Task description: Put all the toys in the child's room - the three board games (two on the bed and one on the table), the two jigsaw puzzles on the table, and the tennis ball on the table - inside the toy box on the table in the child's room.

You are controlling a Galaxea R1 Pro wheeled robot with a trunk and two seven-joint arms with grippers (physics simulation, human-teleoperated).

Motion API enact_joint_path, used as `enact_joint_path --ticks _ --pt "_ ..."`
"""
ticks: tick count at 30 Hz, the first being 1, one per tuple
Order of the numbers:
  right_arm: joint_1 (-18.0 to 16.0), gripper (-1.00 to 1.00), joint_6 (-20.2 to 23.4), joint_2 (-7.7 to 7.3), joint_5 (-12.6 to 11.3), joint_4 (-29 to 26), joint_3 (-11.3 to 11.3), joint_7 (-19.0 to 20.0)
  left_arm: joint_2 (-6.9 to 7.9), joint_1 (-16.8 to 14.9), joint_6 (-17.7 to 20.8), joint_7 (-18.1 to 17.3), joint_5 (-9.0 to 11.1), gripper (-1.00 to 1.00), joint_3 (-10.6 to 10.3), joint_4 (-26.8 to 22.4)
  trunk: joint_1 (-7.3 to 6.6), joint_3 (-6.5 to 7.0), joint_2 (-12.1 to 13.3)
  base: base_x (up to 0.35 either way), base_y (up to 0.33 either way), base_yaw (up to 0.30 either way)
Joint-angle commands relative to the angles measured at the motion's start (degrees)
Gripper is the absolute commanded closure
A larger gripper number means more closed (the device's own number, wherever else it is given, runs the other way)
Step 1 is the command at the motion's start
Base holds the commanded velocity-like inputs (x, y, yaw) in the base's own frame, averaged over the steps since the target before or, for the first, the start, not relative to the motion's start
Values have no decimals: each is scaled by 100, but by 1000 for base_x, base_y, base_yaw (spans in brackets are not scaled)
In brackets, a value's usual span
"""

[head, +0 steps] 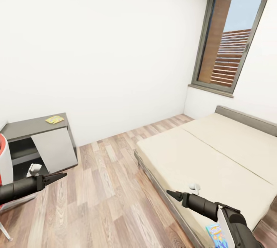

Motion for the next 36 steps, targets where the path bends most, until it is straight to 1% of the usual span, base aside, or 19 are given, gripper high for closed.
enact_joint_path --ticks 1,10,23,36 --pt "-7 -100 47 0 -34 3 -5 5 2 -3 60 -17 7 -100 3 -2 4 -17 -13 0 0 -254" --pt "-7 -100 43 0 -34 8 -10 2 2 -3 60 -17 7 -100 3 -2 4 -43 -13 0 33 -266" --pt "-7 -100 40 0 -34 23 -11 -9 2 -3 60 -17 8 -100 3 -2 4 -53 -13 0 158 -276" --pt "-7 -100 40 0 -34 26 -11 -12 2 -3 60 -17 9 -100 3 -2 4 -54 -13 0 23 -278"
